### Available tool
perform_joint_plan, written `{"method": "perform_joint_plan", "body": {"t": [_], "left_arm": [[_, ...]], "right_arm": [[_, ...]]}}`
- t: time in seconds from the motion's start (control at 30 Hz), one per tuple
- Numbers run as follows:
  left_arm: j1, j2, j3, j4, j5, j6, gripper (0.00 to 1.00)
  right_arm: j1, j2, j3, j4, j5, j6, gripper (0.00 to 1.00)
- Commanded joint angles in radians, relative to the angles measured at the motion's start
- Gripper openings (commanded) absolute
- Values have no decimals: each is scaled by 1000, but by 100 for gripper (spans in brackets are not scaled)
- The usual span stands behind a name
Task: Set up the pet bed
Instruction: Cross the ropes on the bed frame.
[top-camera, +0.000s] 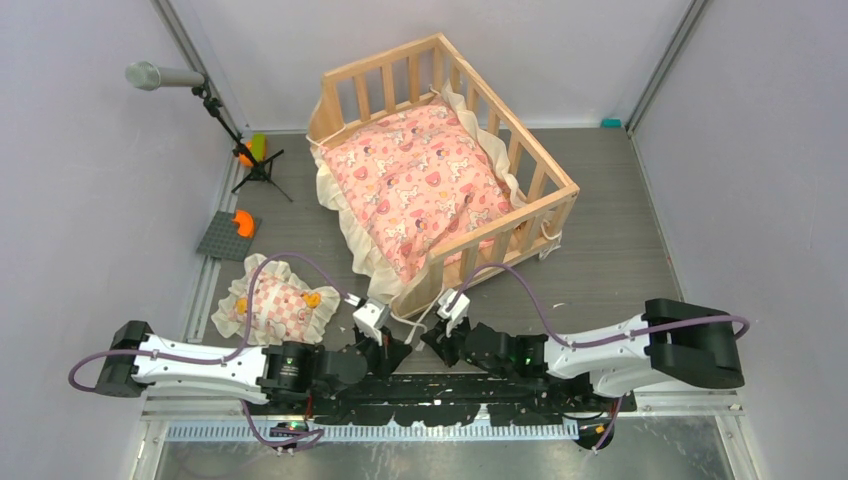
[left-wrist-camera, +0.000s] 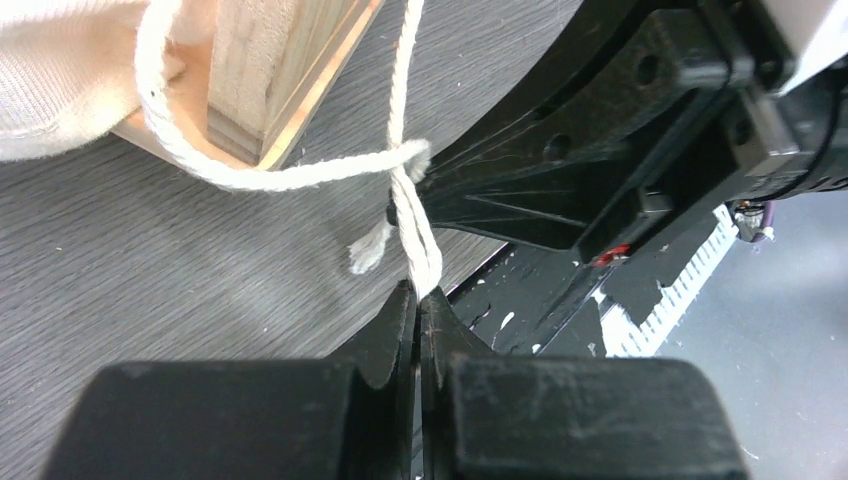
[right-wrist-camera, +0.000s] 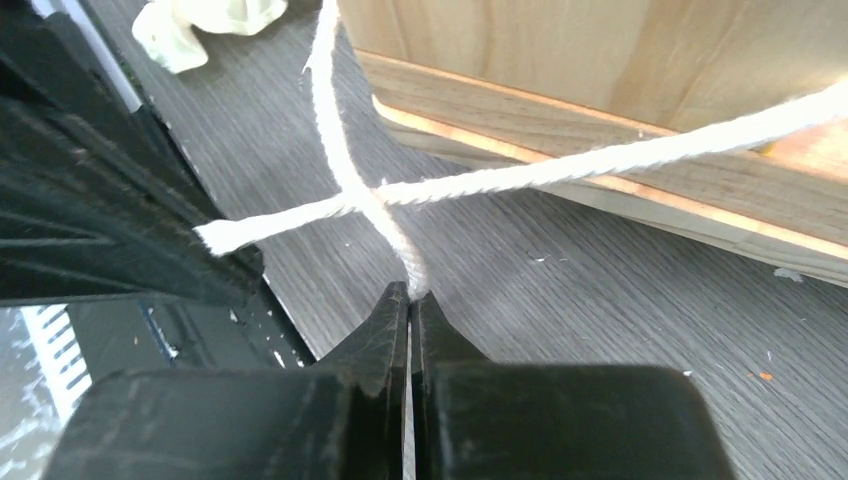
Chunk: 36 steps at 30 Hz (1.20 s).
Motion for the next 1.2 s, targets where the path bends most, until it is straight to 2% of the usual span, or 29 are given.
{"method": "perform_joint_plan", "body": {"t": [0.0, 0.57, 0.8, 1.0, 1.17], "left_arm": [[-2, -22, 37, 58, -6, 16, 0], [-2, -14, 21, 66, 35, 3, 0], [-3, 9, 5, 95, 60, -6, 0], [-2, 32, 3, 122, 72, -6, 0], [-2, 43, 0, 133, 75, -6, 0]], "right_arm": [[6, 48, -6, 177, 101, 31, 4], [39, 219, -63, 589, 404, 156, 4], [46, 305, -102, 812, 445, 229, 4], [52, 351, -101, 897, 502, 296, 3], [65, 355, -90, 903, 559, 324, 3]]}}
